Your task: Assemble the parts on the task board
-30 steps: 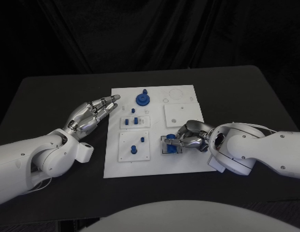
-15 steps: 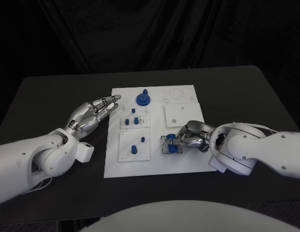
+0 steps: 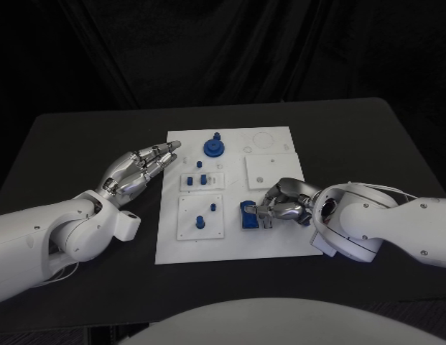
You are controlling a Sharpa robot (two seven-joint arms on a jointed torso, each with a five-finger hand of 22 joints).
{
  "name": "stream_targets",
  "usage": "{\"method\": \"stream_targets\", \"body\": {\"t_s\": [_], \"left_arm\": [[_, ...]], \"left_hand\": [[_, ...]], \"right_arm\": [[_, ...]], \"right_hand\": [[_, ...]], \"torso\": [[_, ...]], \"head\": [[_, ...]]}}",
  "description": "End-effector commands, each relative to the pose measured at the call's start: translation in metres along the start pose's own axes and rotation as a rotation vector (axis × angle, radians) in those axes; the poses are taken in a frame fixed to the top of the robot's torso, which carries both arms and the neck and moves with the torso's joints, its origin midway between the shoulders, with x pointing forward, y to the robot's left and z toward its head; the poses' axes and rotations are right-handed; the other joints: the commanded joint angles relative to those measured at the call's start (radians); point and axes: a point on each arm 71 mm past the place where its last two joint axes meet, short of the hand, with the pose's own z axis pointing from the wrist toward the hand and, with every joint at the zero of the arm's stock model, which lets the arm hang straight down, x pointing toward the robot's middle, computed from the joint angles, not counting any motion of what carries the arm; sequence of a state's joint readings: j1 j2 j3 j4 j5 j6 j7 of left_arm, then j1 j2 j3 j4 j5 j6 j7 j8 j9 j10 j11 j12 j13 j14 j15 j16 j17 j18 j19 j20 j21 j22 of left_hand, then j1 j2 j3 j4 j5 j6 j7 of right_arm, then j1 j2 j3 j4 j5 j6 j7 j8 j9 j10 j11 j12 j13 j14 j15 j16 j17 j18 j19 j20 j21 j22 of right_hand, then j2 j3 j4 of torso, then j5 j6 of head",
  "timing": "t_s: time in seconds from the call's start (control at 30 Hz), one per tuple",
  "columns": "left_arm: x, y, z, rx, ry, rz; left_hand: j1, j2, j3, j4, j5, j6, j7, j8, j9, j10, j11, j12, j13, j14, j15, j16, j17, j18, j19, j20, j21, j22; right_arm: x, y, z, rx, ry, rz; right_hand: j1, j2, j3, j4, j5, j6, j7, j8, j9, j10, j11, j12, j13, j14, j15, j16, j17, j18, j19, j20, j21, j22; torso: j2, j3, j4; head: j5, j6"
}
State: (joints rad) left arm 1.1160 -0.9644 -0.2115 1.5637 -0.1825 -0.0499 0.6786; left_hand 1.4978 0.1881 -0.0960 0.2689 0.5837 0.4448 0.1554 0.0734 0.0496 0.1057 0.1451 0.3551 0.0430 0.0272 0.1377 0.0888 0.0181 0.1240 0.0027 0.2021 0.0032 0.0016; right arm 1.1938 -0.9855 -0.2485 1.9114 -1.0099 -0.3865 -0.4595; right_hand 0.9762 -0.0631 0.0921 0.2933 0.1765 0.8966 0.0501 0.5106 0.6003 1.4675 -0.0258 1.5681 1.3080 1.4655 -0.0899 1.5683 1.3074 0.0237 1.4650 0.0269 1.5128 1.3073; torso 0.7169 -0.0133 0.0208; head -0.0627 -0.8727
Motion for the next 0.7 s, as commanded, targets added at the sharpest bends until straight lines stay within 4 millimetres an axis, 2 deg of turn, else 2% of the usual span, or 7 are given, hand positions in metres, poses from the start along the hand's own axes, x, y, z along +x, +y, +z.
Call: {"method": "stream_targets", "body": {"t_s": [0.03, 0.13, 0.37, 0.4, 0.47, 0.57, 0.7], "left_arm": [[0.0024, -0.0056, 0.0, 0.092, 0.02, -0.009], [0.0024, -0.0053, 0.0001, 0.09, 0.021, -0.01], [0.0023, -0.0049, 0.0002, 0.086, 0.023, -0.011], [0.0023, -0.0048, 0.0003, 0.086, 0.023, -0.011], [0.0024, -0.0048, 0.0003, 0.086, 0.024, -0.012], [0.0024, -0.0047, 0.0002, 0.086, 0.024, -0.013], [0.0021, -0.0046, 0.0, 0.084, 0.024, -0.012]], "left_hand": [[0.011, 0.002, 0.005, 0.0, 0.005, -0.003, 0.011, 0.0, 0.0, -0.002, 0.006, 0.0, 0.001, 0.0, 0.006, 0.005, 0.002, 0.013, -0.003, 0.007, -0.003, -0.002], [0.011, 0.002, 0.005, 0.0, 0.005, -0.003, 0.011, 0.0, 0.0, -0.002, 0.006, 0.0, 0.001, 0.0, 0.006, 0.005, 0.002, 0.013, -0.003, 0.007, -0.003, -0.002], [0.011, 0.002, 0.006, 0.0, 0.005, -0.003, 0.012, 0.0, 0.0, -0.002, 0.007, 0.0, 0.001, 0.001, 0.007, 0.006, 0.002, 0.013, -0.003, 0.01, -0.003, -0.002], [0.011, 0.002, 0.006, 0.0, 0.005, -0.003, 0.012, 0.0, 0.0, -0.002, 0.007, 0.0, 0.001, 0.001, 0.007, 0.006, 0.002, 0.013, -0.003, 0.01, -0.003, -0.002], [0.011, 0.002, 0.006, 0.0, 0.005, -0.003, 0.012, 0.0, 0.0, -0.002, 0.007, 0.0, 0.001, 0.001, 0.007, 0.006, 0.002, 0.013, -0.003, 0.01, -0.003, -0.002], [0.011, 0.002, 0.006, 0.0, 0.005, -0.003, 0.012, 0.0, 0.0, -0.002, 0.007, 0.0, 0.001, 0.001, 0.007, 0.006, 0.002, 0.013, -0.003, 0.01, -0.003, -0.002], [0.011, 0.002, 0.007, 0.0, 0.006, -0.002, 0.013, 0.0, 0.001, -0.002, 0.008, 0.0, 0.001, 0.002, 0.008, 0.007, 0.002, 0.013, -0.003, 0.011, -0.003, -0.002]], "right_arm": [[-0.0009, 0.0027, -0.0007, -0.032, -0.03, -0.009], [-0.001, 0.0031, -0.0007, -0.036, -0.033, -0.009], [-0.0017, 0.0031, -0.001, -0.042, -0.041, -0.006], [-0.002, 0.0032, -0.0012, -0.044, -0.043, -0.005], [-0.0029, 0.0035, -0.002, -0.055, -0.054, 0.0], [-0.0047, 0.0041, -0.0045, -0.078, -0.071, 0.01], [-0.007, 0.0029, -0.0098, -0.099, -0.083, 0.017]], "right_hand": [[-0.019, 0.003, -0.011, 0.001, -0.014, 0.013, -0.004, 0.013, 0.007, 0.103, 0.002, 0.003, 0.263, 0.102, 0.007, -0.003, 0.249, -0.006, 0.075, 0.002, -0.002, 0.24], [-0.051, 0.01, -0.024, 0.002, -0.046, 0.022, -0.01, 0.036, 0.023, 0.103, -0.004, 0.003, 0.263, 0.102, 0.002, -0.003, 0.249, -0.006, 0.075, -0.002, -0.002, 0.24], [-0.085, 0.018, -0.036, 0.001, -0.074, 0.023, -0.018, 0.069, 0.053, 0.103, -0.011, 0.003, 0.263, 0.102, -0.004, -0.003, 0.25, -0.006, 0.075, -0.008, -0.002, 0.24], [-0.088, 0.027, -0.047, -0.001, -0.031, 0.016, -0.02, 0.08, 0.065, 0.103, -0.013, 0.003, 0.263, 0.102, -0.006, -0.004, 0.248, -0.006, 0.075, -0.01, -0.002, 0.24], [-0.08, 0.031, -0.055, -0.002, -0.006, 0.01, -0.021, 0.086, 0.073, 0.103, -0.014, 0.003, 0.263, 0.102, -0.007, -0.004, 0.249, -0.006, 0.075, -0.011, -0.002, 0.24], [0.007, 0.037, -0.052, -0.018, 0.116, -0.003, -0.024, 0.101, 0.092, 0.103, -0.017, 0.003, 0.263, 0.103, -0.011, -0.002, 0.252, -0.007, 0.076, -0.015, 0.0, 0.241], [0.106, 0.035, -0.051, -0.032, 0.179, -0.015, -0.026, 0.116, 0.112, 0.103, -0.019, 0.003, 0.263, 0.103, -0.012, -0.003, 0.251, -0.006, 0.076, -0.016, -0.001, 0.24]], "torso": [[0.0, 0.0004, -0.0003], [-0.001, 0.0006, -0.0003], [0.0, 0.0, 0.0006], [0.001, 0.0, 0.0007], [0.0, -0.0004, 0.0009], [0.0, -0.0001, 0.0005], [0.001, -0.0001, 0.0005]], "head": [[0.001, 0.0], [0.003, 0.0], [0.003, 0.0], [0.003, 0.0], [0.004, 0.0], [0.007, 0.0], [0.01, 0.0]]}}
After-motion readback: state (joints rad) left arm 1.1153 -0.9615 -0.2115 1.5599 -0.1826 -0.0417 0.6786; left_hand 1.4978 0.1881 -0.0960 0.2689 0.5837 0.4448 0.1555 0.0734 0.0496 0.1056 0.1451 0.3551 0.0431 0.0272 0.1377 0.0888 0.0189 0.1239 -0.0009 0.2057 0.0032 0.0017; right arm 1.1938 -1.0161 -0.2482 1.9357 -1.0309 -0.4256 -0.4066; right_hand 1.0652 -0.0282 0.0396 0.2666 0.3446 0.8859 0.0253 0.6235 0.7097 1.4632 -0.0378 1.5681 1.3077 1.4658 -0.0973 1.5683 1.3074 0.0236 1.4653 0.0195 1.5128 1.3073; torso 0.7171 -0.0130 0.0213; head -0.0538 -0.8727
